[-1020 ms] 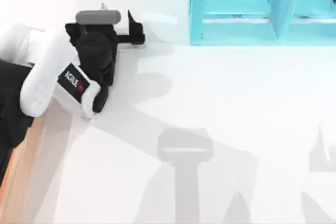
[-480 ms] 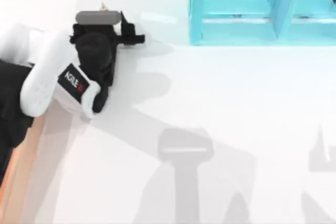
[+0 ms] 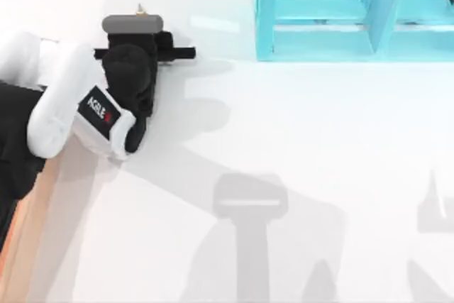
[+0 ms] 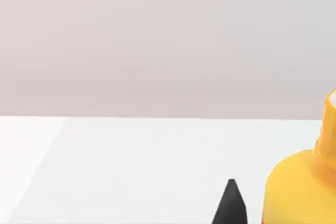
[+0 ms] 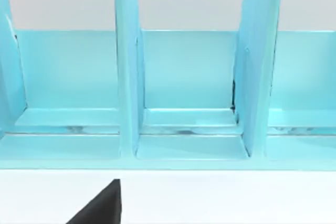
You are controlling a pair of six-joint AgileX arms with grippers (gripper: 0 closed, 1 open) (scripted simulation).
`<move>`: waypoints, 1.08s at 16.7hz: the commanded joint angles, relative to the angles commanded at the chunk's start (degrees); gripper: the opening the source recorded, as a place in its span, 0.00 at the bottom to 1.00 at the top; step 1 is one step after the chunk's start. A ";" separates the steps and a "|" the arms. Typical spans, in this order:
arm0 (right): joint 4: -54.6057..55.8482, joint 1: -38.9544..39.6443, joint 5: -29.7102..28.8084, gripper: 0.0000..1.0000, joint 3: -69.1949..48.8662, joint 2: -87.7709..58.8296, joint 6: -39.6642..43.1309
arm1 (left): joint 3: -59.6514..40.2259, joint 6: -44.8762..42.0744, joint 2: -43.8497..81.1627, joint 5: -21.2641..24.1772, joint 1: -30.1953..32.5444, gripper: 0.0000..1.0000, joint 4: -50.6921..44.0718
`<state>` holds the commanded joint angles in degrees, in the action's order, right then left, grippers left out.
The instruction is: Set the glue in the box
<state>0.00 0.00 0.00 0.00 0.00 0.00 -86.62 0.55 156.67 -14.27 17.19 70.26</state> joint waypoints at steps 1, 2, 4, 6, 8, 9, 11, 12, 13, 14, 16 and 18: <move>0.00 0.00 0.00 1.00 0.00 0.00 0.00 | 0.00 0.00 0.00 0.00 0.00 0.00 0.00; 0.00 0.00 0.00 1.00 0.00 0.00 0.00 | 0.00 0.00 0.00 0.00 0.00 0.00 0.00; 0.00 0.00 0.00 1.00 0.00 0.00 0.00 | 0.00 0.00 0.00 0.00 0.00 0.00 0.00; 0.00 0.00 0.00 1.00 0.00 0.00 0.00 | 0.00 0.00 0.00 0.00 0.00 0.00 0.00; 0.00 0.00 0.00 1.00 0.00 0.00 0.00 | 0.11 -0.01 -0.31 0.06 0.22 0.00 -0.19; 0.00 0.00 0.00 1.00 0.00 0.00 0.00 | 0.40 -0.02 -1.10 0.06 0.21 0.00 -0.88; 0.00 0.00 0.00 1.00 0.00 0.00 0.00 | 1.45 -0.07 -4.51 0.06 0.17 0.00 -3.34; 0.00 0.00 0.00 1.00 0.00 0.00 0.00 | 2.12 -0.10 -6.98 0.05 0.16 0.00 -4.92; 0.00 0.00 0.00 1.00 0.00 0.00 0.00 | 2.79 -0.13 -9.67 0.04 0.15 0.00 -6.60; 0.00 0.00 0.00 1.00 0.00 0.00 0.00 | 3.43 -0.16 -12.24 0.03 0.15 0.00 -8.26; 0.00 0.00 0.00 1.00 0.00 0.00 0.00 | 4.44 -0.22 -15.84 -0.01 0.16 0.00 -11.00; 0.00 0.00 0.00 1.00 0.00 0.00 0.00 | 4.83 -0.24 -17.00 -0.03 0.16 0.00 -12.03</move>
<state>0.00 0.00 0.00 0.00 0.00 0.00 -81.79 0.31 139.66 -14.30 17.35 58.23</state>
